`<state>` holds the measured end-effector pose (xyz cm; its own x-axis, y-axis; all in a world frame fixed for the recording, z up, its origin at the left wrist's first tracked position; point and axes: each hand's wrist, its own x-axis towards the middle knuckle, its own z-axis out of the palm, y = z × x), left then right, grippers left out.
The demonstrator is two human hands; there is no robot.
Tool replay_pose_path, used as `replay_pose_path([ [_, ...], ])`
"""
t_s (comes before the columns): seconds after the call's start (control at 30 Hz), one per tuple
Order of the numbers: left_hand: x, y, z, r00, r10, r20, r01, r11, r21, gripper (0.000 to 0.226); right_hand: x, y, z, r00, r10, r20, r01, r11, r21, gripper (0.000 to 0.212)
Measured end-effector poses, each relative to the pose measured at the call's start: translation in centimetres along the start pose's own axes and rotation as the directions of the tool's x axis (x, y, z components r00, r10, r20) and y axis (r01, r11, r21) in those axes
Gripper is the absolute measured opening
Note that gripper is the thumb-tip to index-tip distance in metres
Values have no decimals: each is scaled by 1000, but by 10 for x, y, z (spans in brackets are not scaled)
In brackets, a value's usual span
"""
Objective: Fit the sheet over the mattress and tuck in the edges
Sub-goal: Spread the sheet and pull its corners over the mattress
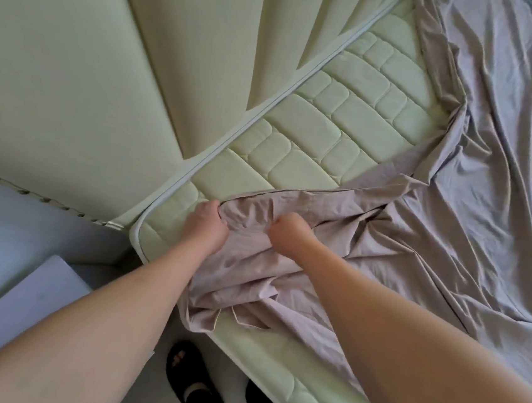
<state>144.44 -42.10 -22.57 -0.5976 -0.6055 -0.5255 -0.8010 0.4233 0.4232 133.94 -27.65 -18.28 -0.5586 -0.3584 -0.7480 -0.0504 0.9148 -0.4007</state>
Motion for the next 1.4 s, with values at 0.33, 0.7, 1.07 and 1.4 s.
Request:
replay_pose_path([
  [0.33, 44, -3, 22, 978, 118, 169, -120, 993, 0, 28, 72, 3, -14, 970, -142, -200, 114, 983, -145, 61],
  [0.7, -3, -65, -90, 984, 86, 157, -27, 938, -346, 32, 28, -131, 36, 815, -577, 57, 524, 691, -498, 36],
  [1.07, -5, -145, -97, 946, -194, 261, 276, 902, -330, 43, 28, -155, 62, 901, -426, 85, 416, 791, -448, 62],
  [1.4, -14, -177, -81, 833, -535, 142, 515, 653, -556, 66, 1, -90, 100, 948, -239, 209, 311, 831, -461, 12],
])
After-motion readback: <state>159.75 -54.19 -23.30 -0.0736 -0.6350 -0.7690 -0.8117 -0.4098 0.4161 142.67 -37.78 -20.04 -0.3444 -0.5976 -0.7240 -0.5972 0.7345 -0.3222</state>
